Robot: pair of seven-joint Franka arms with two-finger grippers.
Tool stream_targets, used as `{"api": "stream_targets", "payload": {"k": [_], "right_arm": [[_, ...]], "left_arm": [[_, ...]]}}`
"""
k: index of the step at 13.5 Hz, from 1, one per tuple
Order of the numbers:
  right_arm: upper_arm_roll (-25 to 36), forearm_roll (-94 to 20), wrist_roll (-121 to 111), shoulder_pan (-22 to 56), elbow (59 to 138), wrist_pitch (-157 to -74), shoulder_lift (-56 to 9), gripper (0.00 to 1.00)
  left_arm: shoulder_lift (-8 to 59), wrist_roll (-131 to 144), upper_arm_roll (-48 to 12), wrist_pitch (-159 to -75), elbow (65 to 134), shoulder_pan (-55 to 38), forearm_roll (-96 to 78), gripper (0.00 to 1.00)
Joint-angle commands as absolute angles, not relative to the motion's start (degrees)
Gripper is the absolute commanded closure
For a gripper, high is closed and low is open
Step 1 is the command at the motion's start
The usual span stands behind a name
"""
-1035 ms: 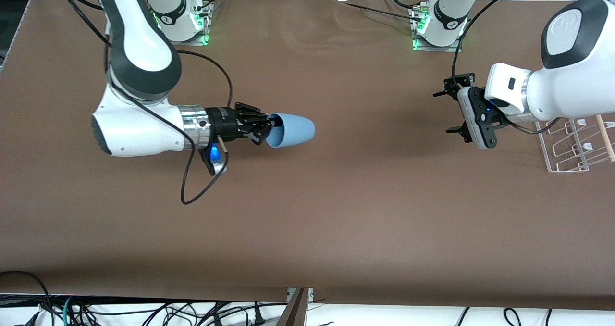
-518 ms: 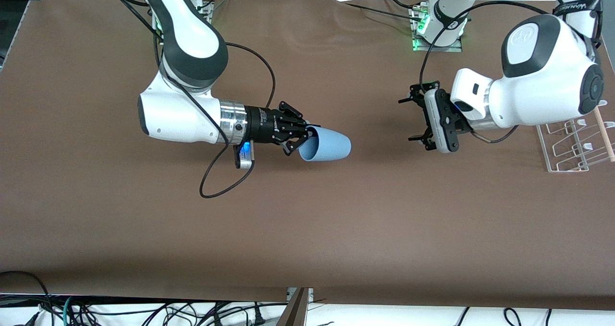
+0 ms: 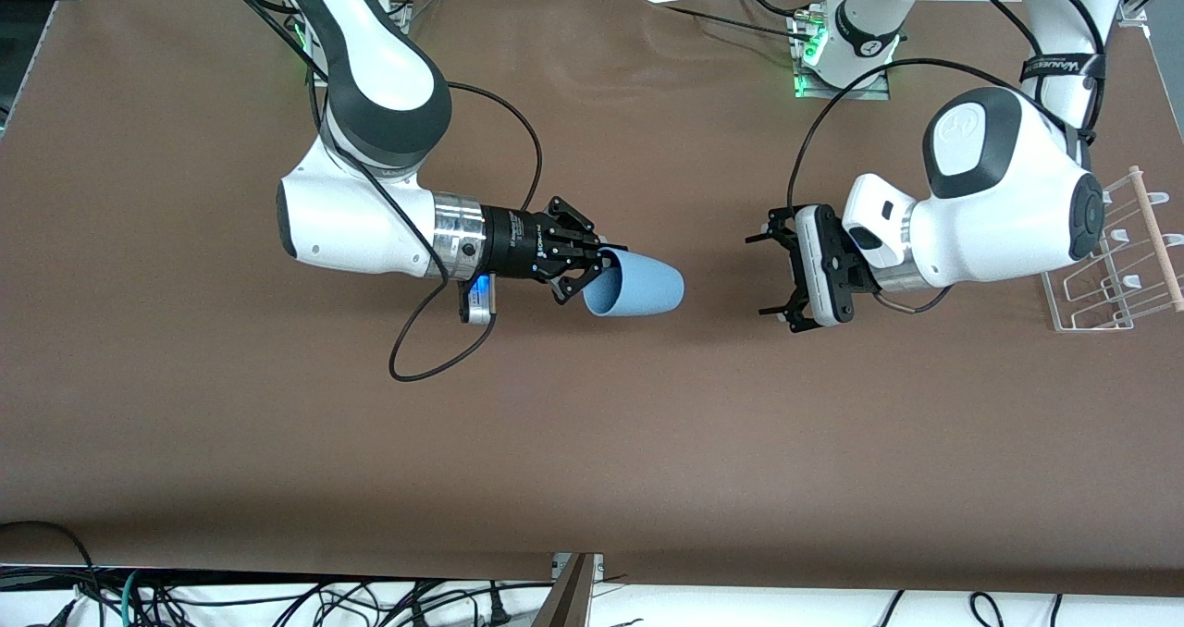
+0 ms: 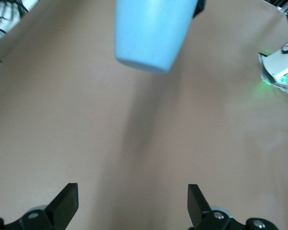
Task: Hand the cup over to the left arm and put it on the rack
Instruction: 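Lift the cup with the right gripper while the left gripper approaches, then close the left gripper around the cup held by the right gripper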
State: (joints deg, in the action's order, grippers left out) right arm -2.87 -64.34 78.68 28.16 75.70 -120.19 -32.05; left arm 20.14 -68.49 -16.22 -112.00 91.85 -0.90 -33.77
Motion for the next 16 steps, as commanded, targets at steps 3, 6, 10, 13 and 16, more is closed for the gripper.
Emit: {"api": "stream_targets", "payload": {"k": [3,6,10,13,16], "right_arm": [[-2.7,-65.4,80.9,29.9,72.9,-122.4,-33.7,1.00],[-2.6,-65.3,80.9,30.1,72.9,-122.6,-33.7,1.00],[-2.6,-65.3,80.9,30.1,72.9,-122.6,-33.7,1.00],[-2.6,-65.3,80.9,30.1,72.9,-122.6,-33.8,1.00],[-2.6,-65.3,80.9,30.1,72.9,-122.6,-33.7,1.00]], "left_arm": [[20.9,-69.2,-19.2,-118.7,91.1,-2.3,-35.3,0.00],[21.0,-67.9,-20.6,-121.7,91.0,-2.7,-35.5,0.00],[21.8,-65.7,-20.7,-121.9,89.0,-5.0,-34.8,0.00],[23.4,-65.7,-20.7,-122.7,86.8,-6.7,-34.6,0.00],[23.9,-65.7,-20.7,-126.2,86.7,-8.1,-34.5,0.00]]}}
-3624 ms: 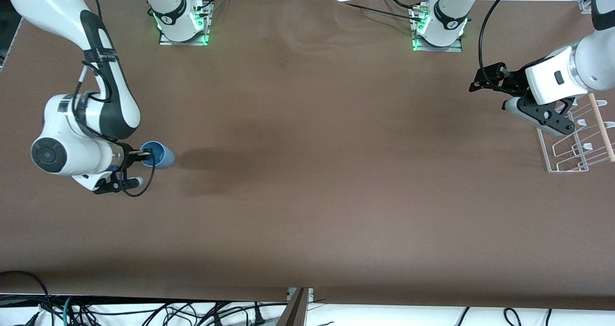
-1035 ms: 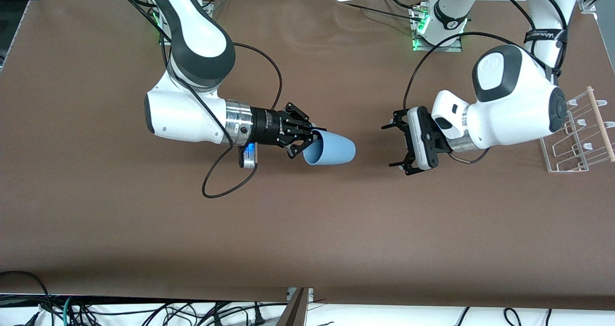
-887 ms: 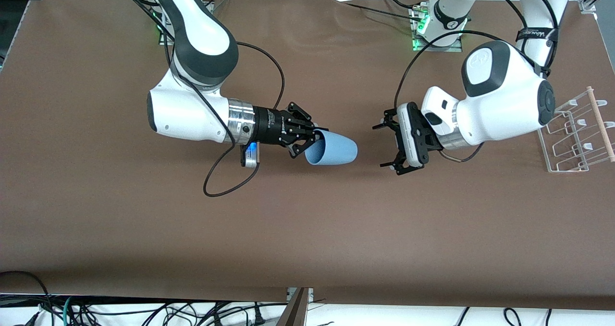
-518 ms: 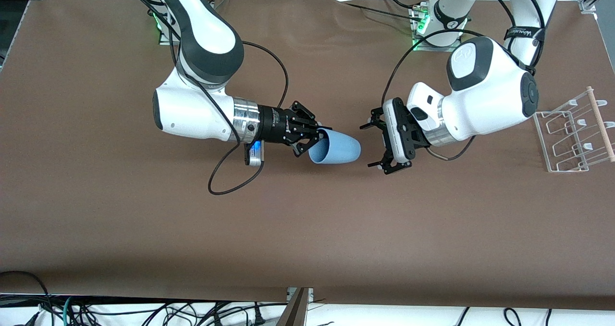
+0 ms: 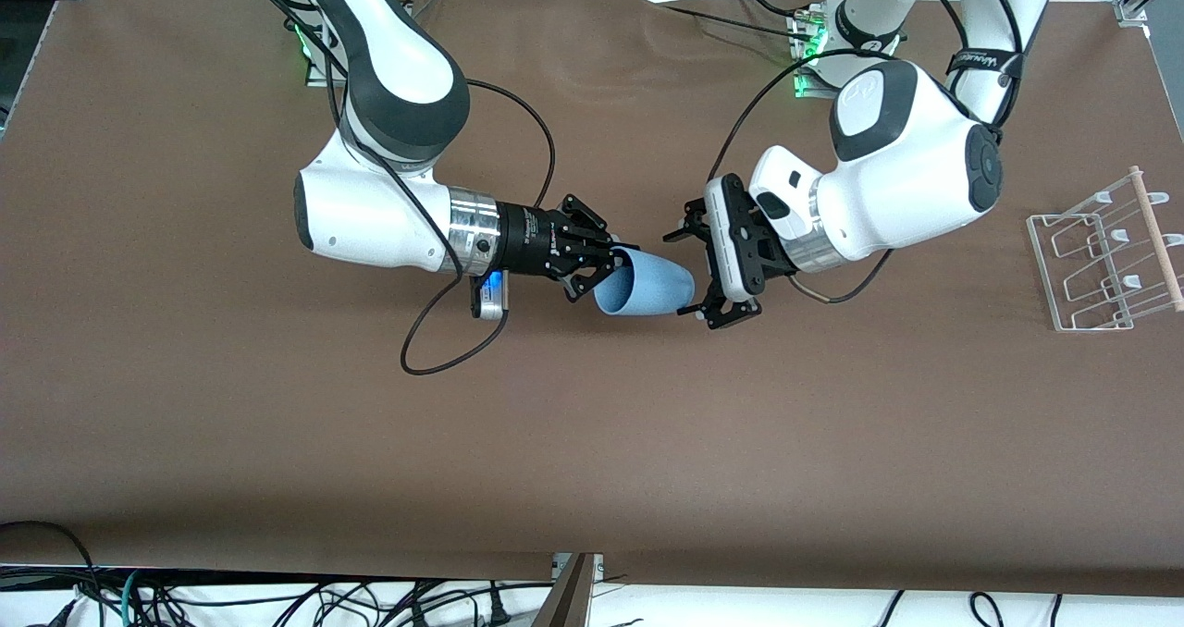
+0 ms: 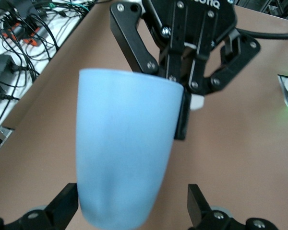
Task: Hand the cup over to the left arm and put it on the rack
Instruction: 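Close the left gripper around the cup held by the right gripper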
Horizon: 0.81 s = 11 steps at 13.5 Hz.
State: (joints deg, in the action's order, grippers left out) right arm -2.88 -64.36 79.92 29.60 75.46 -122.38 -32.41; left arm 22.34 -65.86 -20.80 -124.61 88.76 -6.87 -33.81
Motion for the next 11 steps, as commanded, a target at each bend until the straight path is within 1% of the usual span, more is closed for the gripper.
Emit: {"api": "stream_targets", "payload": {"k": [1,3,6,7,8,10,11], "right_arm": [[-2.6,-65.3,80.9,30.1,72.9,-122.6,-33.7,1.00],[-2.6,-65.3,80.9,30.1,72.9,-122.6,-33.7,1.00],[-2.6,-65.3,80.9,30.1,72.9,-122.6,-33.7,1.00],[-2.6,-65.3,80.9,30.1,72.9,-122.6,-33.7,1.00],[-2.6,-65.3,80.9,30.1,72.9,-122.6,-33.7,1.00],[-2.6,-65.3,80.9,30.1,72.9,-122.5,-33.7,1.00],[-2.6,-65.3,80.9,30.1,72.9,-122.5,-33.7,1.00]], "left_arm": [[24.4,-65.6,-20.7,-126.5,86.7,-8.5,-34.5,0.00],[24.8,-65.6,-20.7,-128.5,86.9,-9.4,-34.6,0.00],[25.0,-66.5,-20.7,-128.9,87.1,-9.9,-34.4,0.00],[25.0,-67.2,-20.7,-128.9,87.2,-10.0,-34.4,0.03],[25.2,-68.2,-20.7,-128.9,87.2,-10.0,-34.4,0.15],[25.1,-68.3,-20.8,-128.9,87.3,-10.0,-34.4,0.46],[25.1,-67.8,-20.9,-128.9,87.3,-10.0,-34.5,0.77]]}}
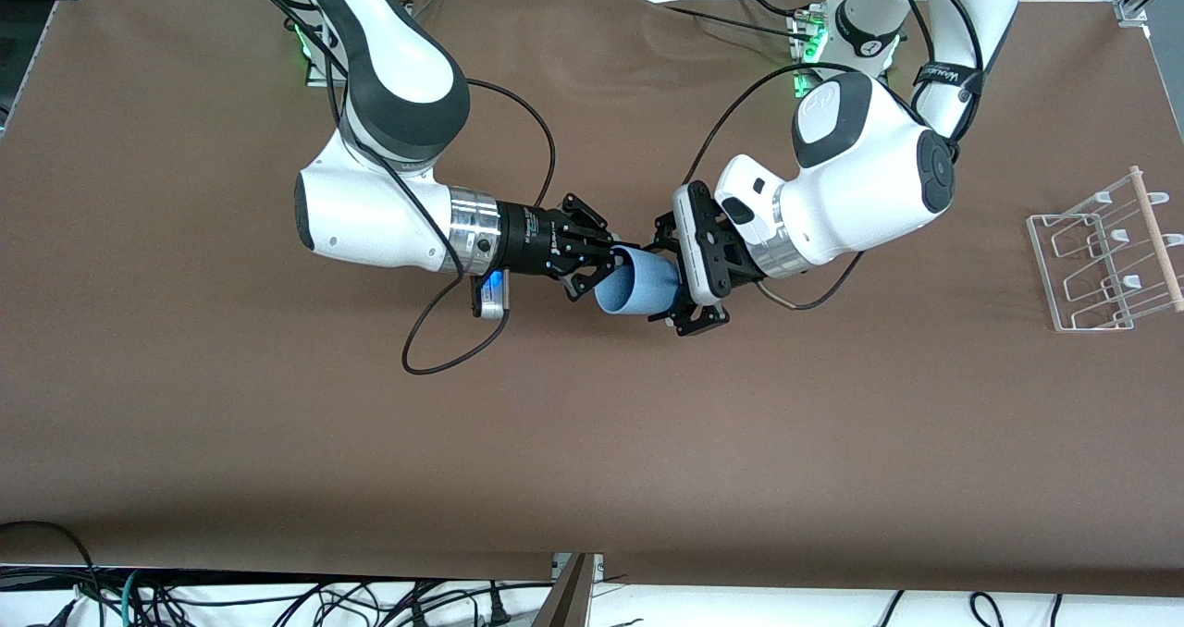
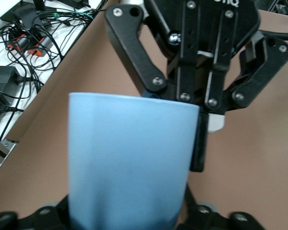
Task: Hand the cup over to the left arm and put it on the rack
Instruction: 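Close the left gripper around the cup held by the right gripper, then open the right gripper and pull it back from the cup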
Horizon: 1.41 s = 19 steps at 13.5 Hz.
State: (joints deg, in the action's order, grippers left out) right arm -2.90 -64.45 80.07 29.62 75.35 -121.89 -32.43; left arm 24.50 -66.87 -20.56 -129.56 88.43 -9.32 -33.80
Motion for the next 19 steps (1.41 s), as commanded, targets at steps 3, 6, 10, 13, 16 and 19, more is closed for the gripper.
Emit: {"api": "stream_targets", "payload": {"k": [3,6,10,13,16,19], "right_arm": [[-2.5,-65.3,80.9,29.9,72.9,-122.4,-33.7,1.00],[-2.5,-65.3,80.9,29.9,72.9,-122.3,-33.7,1.00],[-2.5,-65.3,80.9,29.7,72.9,-122.3,-33.7,0.81],[-2.5,-65.3,80.9,29.4,72.9,-121.9,-33.7,0.33],[-2.2,-65.3,80.9,29.4,72.9,-121.8,-33.7,0.25],[-1.9,-65.2,80.7,27.7,72.2,-119.8,-33.7,0.09]], "left_arm": [[25.2,-67.7,-20.9,-128.9,87.3,-9.9,-34.5,1.00],[25.1,-67.6,-20.9,-128.9,87.2,-9.9,-34.6,1.00],[25.2,-67.6,-20.8,-128.8,87.1,-9.8,-35.0,1.00],[25.2,-67.4,-20.8,-128.8,87.0,-9.8,-35.2,1.00],[25.1,-67.5,-20.7,-128.8,86.8,-9.8,-35.2,1.00],[25.1,-67.6,-20.6,-128.5,86.8,-9.3,-34.9,1.00]]}}
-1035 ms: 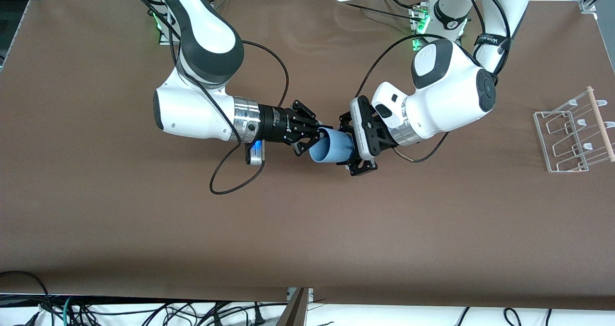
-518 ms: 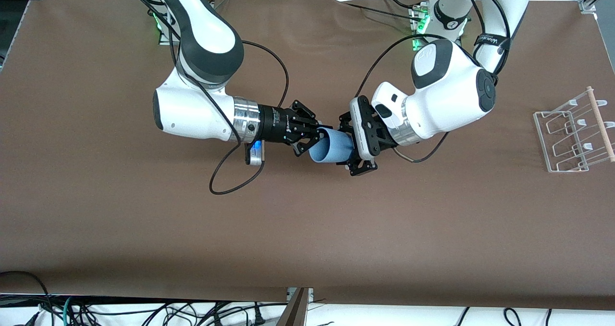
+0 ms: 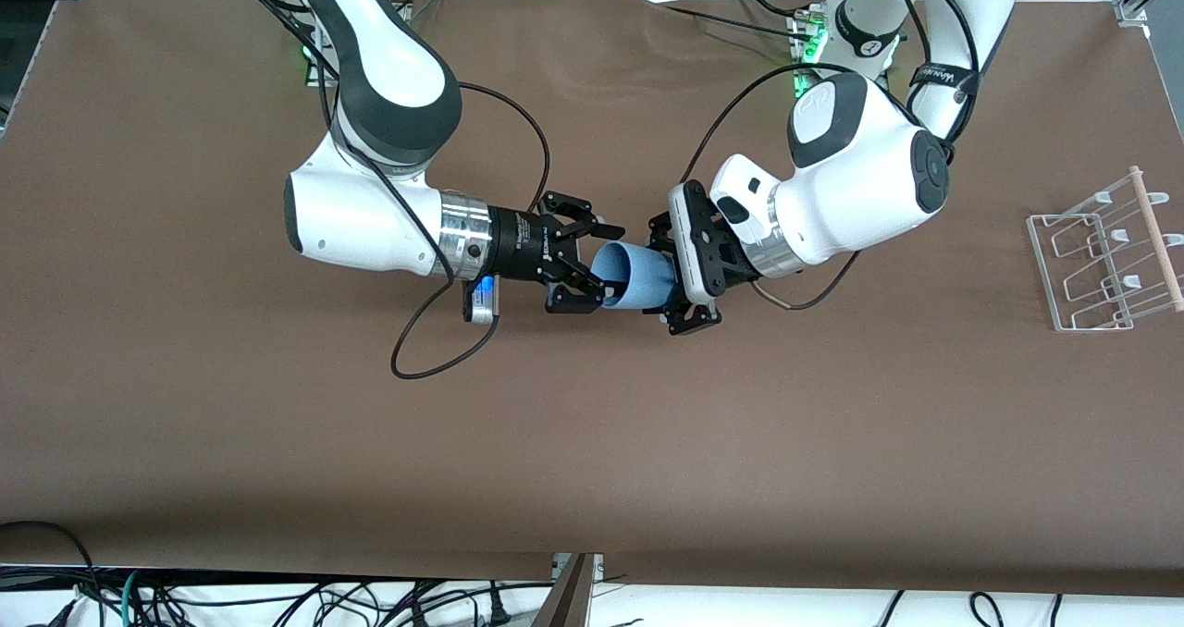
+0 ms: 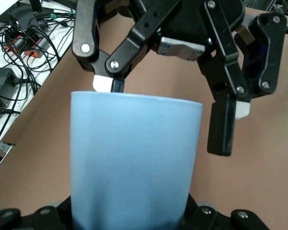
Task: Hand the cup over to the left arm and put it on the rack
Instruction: 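Open the right gripper and pull it back from the cup, then carry the cup to the rack with the left gripper while the right retracts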
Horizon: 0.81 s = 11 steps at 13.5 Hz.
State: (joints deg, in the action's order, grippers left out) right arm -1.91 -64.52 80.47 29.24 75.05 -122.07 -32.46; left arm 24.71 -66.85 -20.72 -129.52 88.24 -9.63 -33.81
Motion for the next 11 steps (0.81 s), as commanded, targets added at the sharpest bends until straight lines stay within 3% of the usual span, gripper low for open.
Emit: {"api": "stream_targets", "payload": {"k": [1,5,9,11], "right_arm": [[-1.8,-65.2,80.5,26.5,71.5,-117.4,-33.7,0.02],[-1.8,-62.4,79.5,20.3,71.2,-109.1,-33.1,0.02],[-1.8,-49.5,69.6,16.7,71.4,-99.6,-31.4,0.01],[-1.1,-42.5,61.5,16.4,71.9,-94.8,-30.1,0.01]], "left_arm": [[25.1,-67.8,-20.3,-128.1,86.8,-9.1,-34.8,1.00],[24.7,-68.0,-18.1,-124.3,87.2,-6.9,-34.5,1.00],[22.9,-68.4,-8.6,-110.0,87.1,-4.1,-31.6,1.00],[21.1,-68.6,-7.3,-105.9,87.4,-1.0,-24.3,1.00]]}}
